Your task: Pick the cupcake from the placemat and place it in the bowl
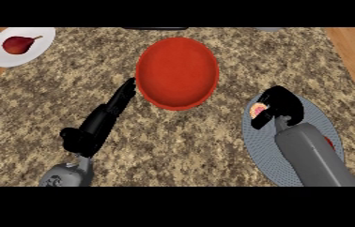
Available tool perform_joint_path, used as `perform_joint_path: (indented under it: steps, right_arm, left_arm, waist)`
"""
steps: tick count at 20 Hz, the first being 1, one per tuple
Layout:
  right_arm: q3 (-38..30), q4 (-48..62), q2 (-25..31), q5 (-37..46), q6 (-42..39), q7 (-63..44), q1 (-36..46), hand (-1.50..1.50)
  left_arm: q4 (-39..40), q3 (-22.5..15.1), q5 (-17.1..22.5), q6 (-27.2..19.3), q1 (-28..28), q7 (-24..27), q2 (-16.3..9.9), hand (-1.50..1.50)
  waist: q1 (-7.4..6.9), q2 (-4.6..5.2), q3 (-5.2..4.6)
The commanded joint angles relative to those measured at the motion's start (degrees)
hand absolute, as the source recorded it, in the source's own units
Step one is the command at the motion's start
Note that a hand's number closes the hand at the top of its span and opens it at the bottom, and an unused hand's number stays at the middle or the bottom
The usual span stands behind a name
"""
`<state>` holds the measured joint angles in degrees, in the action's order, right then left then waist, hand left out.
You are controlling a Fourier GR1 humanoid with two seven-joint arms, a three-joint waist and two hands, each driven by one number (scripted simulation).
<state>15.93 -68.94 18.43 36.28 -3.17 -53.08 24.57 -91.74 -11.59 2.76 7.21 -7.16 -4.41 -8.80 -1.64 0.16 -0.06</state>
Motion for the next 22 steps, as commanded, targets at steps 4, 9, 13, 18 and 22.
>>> perform_joint_path:
  steps: [4, 9, 13, 18, 22]
  right_arm:
    - [11.56, 6.25, -17.94, 7.42, 2.23, -11.93, 16.62, 1.5]
    - [14.51, 13.37, -18.27, 12.14, 2.85, -21.08, 28.81, 1.5]
    - [15.77, 15.89, -18.33, 16.72, 5.8, -25.28, 36.69, 1.5]
    - [15.18, 16.59, -18.37, 22.34, 13.54, -26.98, 43.87, 1.5]
    - [12.31, 17.9, -18.38, 24.62, 17.33, -28.51, 48.25, 1.5]
  left_arm:
    - [0.67, -4.36, -0.55, 2.88, -3.69, -0.41, 1.56, 0.0]
    - [2.65, -5.38, -1.16, 2.23, -5.49, -0.8, 3.46, 0.0]
    - [2.88, -4.92, -0.81, 2.69, -5.8, -1.02, 3.09, 0.0]
    - [3.72, -4.43, -1.03, 2.12, -4.91, -0.23, 3.16, 0.0]
    - [4.77, -3.32, -0.7, 2.05, -7.27, -0.93, 3.28, 0.0]
  waist:
    - [-9.41, 2.03, -0.18]
    - [-9.04, 1.55, -0.32]
    - [-9.04, 0.97, -0.32]
    - [-8.18, 0.79, -0.23]
    - [-7.25, 1.16, -0.2]
